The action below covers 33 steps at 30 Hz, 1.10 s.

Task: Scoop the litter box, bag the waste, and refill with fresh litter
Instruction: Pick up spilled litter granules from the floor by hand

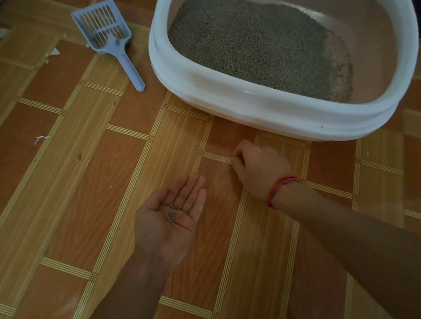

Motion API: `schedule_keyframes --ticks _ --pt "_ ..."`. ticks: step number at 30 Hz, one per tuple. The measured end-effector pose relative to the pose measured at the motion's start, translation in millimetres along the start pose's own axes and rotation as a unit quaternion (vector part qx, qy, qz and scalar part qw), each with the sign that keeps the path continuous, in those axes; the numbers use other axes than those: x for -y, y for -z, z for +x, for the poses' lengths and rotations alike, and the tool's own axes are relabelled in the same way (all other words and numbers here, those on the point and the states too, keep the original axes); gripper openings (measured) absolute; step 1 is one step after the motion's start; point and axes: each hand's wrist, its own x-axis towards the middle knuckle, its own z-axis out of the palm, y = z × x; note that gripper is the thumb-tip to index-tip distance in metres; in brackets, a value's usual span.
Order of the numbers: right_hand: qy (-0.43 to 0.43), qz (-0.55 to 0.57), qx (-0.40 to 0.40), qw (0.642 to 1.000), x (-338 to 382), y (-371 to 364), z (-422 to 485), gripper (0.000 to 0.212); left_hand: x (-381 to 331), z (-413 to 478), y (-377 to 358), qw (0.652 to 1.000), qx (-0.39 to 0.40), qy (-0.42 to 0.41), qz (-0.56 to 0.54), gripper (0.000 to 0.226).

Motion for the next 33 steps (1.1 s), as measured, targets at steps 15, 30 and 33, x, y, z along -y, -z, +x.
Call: schedule_keyframes --ticks 15,30,33 --pt "0.142 0.121 0.046 0.981 76.6 4.9 -61.9 0.017 -1.0 -3.3 3.2 0.998 0.025 0.028 0.043 0.052" --pt "0.022 0.083 -0.028 0.996 9.6 4.4 -15.2 0.011 -2.8 -6.9 -0.6 1.0 0.005 0.002 -0.004 0.047" --pt "0.009 0.073 -0.025 0.997 2.4 1.8 -8.1 0.014 -2.9 -7.3 -2.6 1.0 0.008 0.002 0.001 0.041"
